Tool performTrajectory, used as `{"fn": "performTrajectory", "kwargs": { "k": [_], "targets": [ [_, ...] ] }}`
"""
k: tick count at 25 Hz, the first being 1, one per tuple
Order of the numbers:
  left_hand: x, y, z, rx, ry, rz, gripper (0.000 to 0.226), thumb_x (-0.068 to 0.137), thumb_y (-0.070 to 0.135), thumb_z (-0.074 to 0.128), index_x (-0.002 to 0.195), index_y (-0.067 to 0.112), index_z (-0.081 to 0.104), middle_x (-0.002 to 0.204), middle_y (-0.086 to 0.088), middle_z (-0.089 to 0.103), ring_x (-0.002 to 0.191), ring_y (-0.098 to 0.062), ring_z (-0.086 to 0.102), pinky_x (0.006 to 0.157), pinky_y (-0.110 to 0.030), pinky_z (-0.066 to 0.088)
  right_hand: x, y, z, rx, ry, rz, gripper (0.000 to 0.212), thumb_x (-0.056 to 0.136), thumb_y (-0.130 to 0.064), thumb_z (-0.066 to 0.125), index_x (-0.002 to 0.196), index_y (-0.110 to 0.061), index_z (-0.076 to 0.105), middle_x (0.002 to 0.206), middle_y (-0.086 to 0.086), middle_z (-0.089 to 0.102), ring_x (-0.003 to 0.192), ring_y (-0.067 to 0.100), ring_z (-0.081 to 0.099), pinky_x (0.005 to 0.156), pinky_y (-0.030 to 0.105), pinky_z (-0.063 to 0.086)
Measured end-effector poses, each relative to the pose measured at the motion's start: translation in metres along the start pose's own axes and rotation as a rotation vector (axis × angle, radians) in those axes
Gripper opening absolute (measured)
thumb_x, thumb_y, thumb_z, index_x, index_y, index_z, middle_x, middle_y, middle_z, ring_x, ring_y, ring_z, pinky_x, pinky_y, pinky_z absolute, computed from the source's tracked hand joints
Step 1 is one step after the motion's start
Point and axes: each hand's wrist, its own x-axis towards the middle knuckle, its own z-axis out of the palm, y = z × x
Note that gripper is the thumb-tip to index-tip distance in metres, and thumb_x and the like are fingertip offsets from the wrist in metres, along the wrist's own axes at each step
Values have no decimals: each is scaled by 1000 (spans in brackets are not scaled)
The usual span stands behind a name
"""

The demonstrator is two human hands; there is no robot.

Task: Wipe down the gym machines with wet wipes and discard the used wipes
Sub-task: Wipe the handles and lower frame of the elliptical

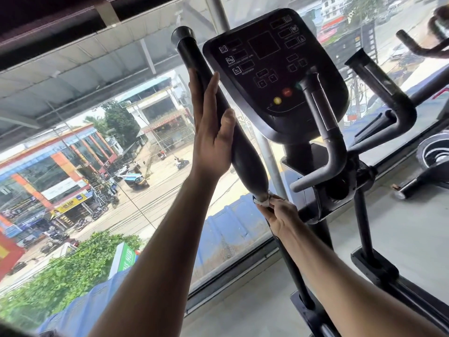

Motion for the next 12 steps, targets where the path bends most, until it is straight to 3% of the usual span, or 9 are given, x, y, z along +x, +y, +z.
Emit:
{"fn": "performTrajectory", "kwargs": {
  "k": [5, 8, 12],
  "targets": [
    [0, -1, 1, -12, 5, 15, 61, 103, 22, 40, 155, -10, 32, 168, -33, 4, 158, -45, 1, 127, -61, 10, -70, -17, 12, 97, -141, -14, 14, 94, 15, 55, 102, 14, 67, 117, 23, 70, 114, 29, 66, 72, 33, 62],
    [0, -3, 0, -6, 2, 24, 61, 104, 24, 39, 155, -9, 32, 168, -33, 4, 159, -44, 1, 126, -62, 12, -107, -29, 20, 112, -180, -32, 9, 92, 16, 58, 93, 13, 66, 107, 21, 69, 105, 26, 66, 73, 36, 63],
    [0, -3, -1, 9, -2, 9, 61, 104, 25, 38, 155, -8, 33, 168, -33, 5, 159, -44, 2, 126, -63, 13, -146, -44, 23, 81, -275, -75, 20, 92, 14, 58, 112, 12, 61, 105, 23, 74, 94, 32, 76, 73, 35, 62]
  ]
}}
